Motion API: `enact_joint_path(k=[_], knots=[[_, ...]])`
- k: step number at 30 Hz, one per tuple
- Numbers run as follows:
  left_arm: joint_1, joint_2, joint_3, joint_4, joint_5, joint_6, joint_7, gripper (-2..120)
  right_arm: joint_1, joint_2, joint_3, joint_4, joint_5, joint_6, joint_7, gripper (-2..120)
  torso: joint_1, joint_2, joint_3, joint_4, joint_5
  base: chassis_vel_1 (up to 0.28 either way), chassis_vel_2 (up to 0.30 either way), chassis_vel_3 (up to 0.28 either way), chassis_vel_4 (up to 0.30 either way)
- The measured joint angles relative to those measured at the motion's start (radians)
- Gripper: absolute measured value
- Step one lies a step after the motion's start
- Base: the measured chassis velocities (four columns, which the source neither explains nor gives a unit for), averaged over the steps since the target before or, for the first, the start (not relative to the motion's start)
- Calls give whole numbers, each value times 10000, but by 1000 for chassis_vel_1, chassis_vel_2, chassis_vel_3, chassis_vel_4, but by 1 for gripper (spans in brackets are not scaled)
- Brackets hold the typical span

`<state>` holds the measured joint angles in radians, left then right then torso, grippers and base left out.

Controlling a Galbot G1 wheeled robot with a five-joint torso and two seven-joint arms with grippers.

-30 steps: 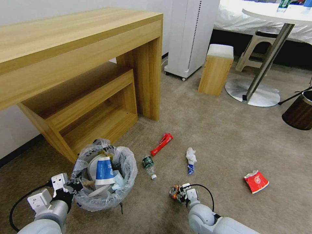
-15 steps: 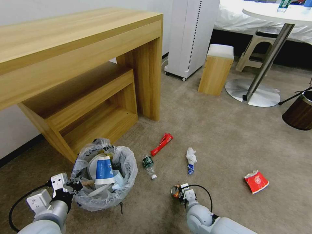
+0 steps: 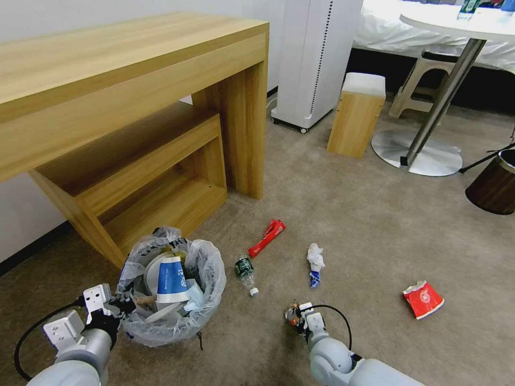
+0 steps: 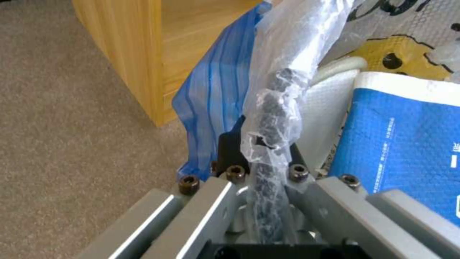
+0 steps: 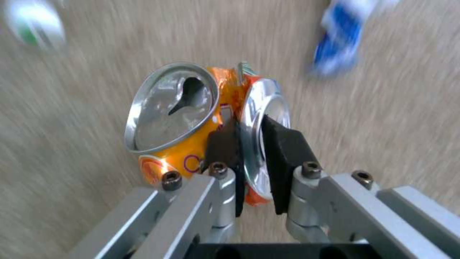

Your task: Pick up the trash bin and place the garbage on the floor into it.

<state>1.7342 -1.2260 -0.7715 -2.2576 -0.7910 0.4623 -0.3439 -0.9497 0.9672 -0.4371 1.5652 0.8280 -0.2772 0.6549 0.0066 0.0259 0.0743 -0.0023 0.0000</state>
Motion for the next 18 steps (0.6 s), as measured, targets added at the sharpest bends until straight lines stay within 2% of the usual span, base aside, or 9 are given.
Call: enact_joint_path(k=[5, 6, 7, 8, 9, 10, 14, 16, 18], knots=[[-14, 69, -18, 32, -19, 0, -5, 0, -205, -533, 683, 1483, 190, 258, -60, 13, 0, 0, 0, 0, 2, 0, 0, 0, 0], [-10, 96, -26, 33, -33, 0, -7, 0, -261, -794, 1014, 2184, 197, 598, -356, 13, 0, 0, 0, 0, 1, 0, 0, 0, 0], [-10, 96, -26, 33, -33, 0, -7, 0, -261, -794, 1014, 2184, 197, 598, -356, 13, 0, 0, 0, 0, 1, 0, 0, 0, 0], [-8, 119, -28, 30, -58, 12, -12, 0, -260, -1011, 1276, 2758, 196, 965, -708, 13, 0, -1, 0, 0, 3, 0, 0, 0, 0], [-8, 168, -35, -34, -122, 93, -54, 0, 108, -1532, 1704, 4293, 573, 1580, -1465, 13, 1, 0, 0, -4, 1, 0, 0, 0, 0], [-9, 183, -36, -86, -136, 138, -69, 0, 718, -1713, 1766, 5315, 1191, 1692, -1708, 11, 0, 0, 0, 0, -1, 0, 0, 0, 0], [7, 179, -36, -162, -139, 188, -86, 0, 1571, -1764, 1615, 6146, 1793, 1579, -1817, 7, 0, 0, -1, 1, 0, 0, 0, 0, 0], [22, 146, -33, -244, -139, 223, -95, 0, 2620, -1669, 1079, 6735, 2509, 1220, -1706, 6, 1, 0, 0, 1, -1, 0, 0, 0, 0], [24, 134, -31, -273, -139, 240, -96, 0, 2892, -1601, 855, 6830, 2705, 1118, -1634, 6, 0, 0, 0, 2, -1, 0, 0, 0, 0]])
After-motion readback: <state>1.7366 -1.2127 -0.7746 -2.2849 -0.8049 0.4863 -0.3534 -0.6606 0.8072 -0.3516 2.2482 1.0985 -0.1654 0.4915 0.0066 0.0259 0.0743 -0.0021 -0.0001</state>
